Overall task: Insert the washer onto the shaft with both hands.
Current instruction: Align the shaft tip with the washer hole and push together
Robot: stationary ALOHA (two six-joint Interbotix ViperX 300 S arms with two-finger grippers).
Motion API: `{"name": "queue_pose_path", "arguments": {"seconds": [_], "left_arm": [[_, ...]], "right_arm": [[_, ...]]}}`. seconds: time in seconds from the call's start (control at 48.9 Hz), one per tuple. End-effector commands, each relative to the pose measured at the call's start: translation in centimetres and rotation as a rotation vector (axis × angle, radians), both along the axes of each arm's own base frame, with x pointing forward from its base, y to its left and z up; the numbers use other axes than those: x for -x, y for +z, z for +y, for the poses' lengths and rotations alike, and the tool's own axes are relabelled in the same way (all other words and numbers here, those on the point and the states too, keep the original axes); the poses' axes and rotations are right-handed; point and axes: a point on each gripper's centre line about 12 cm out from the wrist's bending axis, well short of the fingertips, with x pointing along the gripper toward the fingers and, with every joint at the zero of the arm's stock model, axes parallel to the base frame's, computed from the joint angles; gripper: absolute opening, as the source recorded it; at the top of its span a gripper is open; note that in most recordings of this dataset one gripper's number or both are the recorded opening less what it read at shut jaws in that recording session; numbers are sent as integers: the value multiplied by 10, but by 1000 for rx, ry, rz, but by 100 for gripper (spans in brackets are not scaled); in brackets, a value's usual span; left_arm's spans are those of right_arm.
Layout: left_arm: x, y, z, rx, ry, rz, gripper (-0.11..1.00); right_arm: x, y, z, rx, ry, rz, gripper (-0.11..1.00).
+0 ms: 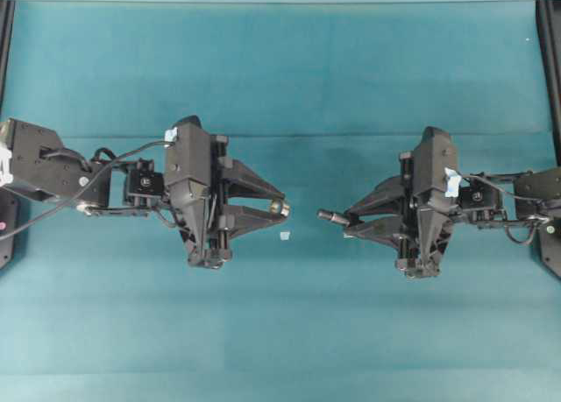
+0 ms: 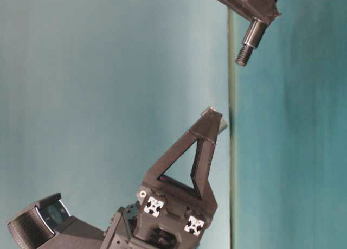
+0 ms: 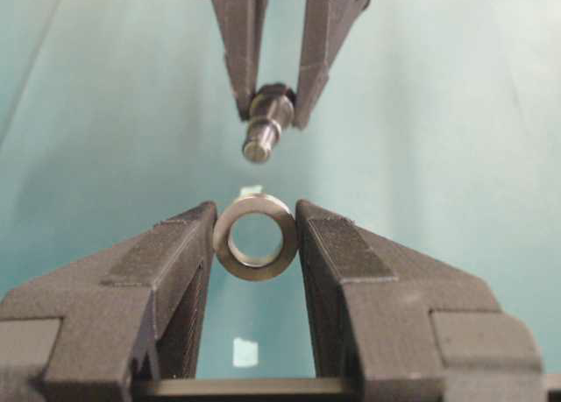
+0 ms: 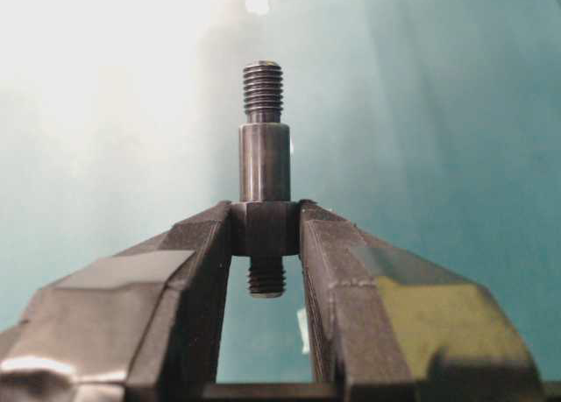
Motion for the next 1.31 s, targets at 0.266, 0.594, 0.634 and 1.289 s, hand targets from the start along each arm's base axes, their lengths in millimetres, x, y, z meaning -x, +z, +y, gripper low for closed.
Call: {"name": "queue_pose_path", "arguments": {"seconds": [0.266, 0.594, 0.634, 1.289], "left_arm": [[-10, 9, -1, 1, -3, -49, 37], [-17, 3, -2, 13, -1, -35, 37], [-17, 2, -2, 13, -2, -35, 37], [-29, -2, -3, 12, -5, -32, 37]], "right_arm": [[-13, 9, 0, -8, -5, -57, 0], [-18, 13, 0, -5, -4, -81, 0], [-18, 12, 0, -5, -4, -80, 0], [-19, 13, 4, 1, 12, -81, 0]]}}
